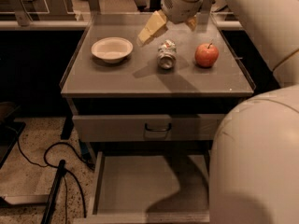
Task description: Place 7up can into middle drawer
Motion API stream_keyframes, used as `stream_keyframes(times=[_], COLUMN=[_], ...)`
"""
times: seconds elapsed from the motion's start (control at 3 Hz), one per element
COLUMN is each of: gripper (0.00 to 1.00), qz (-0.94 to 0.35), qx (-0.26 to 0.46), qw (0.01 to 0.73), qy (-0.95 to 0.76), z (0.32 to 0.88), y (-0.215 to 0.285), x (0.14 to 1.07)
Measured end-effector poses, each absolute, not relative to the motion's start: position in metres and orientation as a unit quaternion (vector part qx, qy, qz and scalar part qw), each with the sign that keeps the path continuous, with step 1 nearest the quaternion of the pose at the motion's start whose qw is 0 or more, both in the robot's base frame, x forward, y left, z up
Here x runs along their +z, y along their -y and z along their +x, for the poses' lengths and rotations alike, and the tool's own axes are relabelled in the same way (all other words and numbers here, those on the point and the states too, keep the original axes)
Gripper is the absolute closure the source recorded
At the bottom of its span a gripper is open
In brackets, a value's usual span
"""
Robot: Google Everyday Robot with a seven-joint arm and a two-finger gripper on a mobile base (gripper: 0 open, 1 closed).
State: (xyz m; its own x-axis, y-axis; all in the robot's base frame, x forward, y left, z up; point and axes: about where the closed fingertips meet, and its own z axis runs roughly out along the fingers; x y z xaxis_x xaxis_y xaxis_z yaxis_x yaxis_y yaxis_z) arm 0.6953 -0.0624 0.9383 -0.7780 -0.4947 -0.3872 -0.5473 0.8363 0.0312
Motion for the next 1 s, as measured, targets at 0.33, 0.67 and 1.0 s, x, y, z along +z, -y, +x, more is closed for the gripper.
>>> stream_keyframes(times=[0.33,0.67,1.0], gripper=[0.00,0.00,0.00], qz=[-0.264,-0.253,-0.249], qx=[0.068,0.063,0.061], qw=[0.173,0.166,0.161], qy=[-0.946,-0.951,-0.953], z=[0.714,0.730,0.741], y=[0.061,0.062,0.061], x=[0.921,0.909,0.900])
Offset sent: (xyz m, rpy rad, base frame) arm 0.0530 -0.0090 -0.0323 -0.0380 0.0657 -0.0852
